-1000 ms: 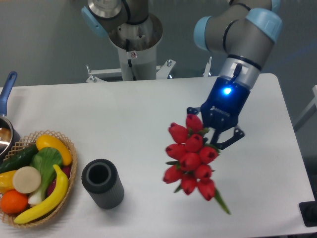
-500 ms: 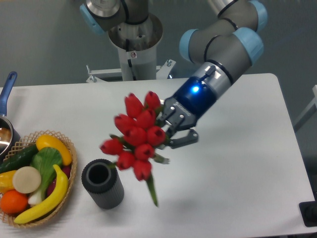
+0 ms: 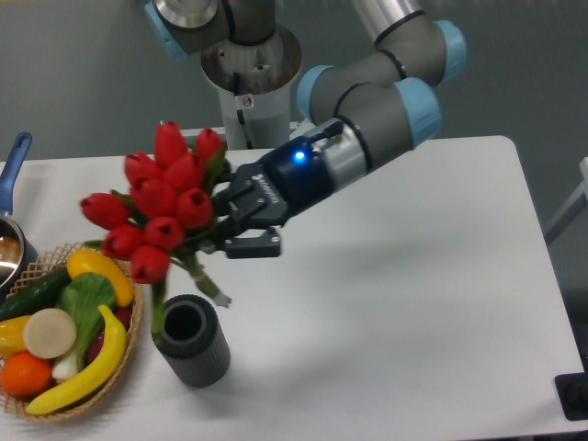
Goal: Insert the flowers into the vase
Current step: 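Carry the tulips over the black vase, stems pointing down, then lower the tulip stems into the black vase opening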
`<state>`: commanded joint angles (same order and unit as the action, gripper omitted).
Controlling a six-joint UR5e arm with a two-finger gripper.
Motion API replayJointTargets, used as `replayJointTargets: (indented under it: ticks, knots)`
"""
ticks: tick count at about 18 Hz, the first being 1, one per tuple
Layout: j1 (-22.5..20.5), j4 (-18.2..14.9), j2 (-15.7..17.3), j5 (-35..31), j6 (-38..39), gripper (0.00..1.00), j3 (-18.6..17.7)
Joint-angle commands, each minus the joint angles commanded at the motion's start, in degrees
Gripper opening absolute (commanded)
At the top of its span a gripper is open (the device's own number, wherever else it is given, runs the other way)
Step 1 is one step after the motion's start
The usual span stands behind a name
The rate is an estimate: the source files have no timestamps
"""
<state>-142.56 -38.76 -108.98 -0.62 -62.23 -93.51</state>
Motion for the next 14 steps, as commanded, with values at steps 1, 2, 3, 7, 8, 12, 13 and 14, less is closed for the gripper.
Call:
replayJointTargets:
  ticks: [1, 2, 3, 7, 8, 12, 13, 14]
  knots:
    - [0.61, 0.0, -0.09, 0.0, 0.0, 0.28, -0.09]
    - [1.23, 0.0, -0.26, 0.0, 0.0, 0.28, -0.09]
    - [1.41, 0.0, -0.87, 0.0, -0.09, 0.28, 0.17]
    - [2.2, 0.0, -2.98, 0.0, -0.09, 0.28, 0.53]
    - [2.2, 0.0, -3.51, 0.0, -0.09, 0.28, 0.53]
    - [2.2, 0.0, -5.44, -0.17, -0.61, 0.28, 0.7]
    - [2.2, 0.0, -5.88, -0.18, -0.96, 0.28, 0.7]
    - [2.2, 0.0, -6.32, -0.18, -1.58, 0.28, 0.7]
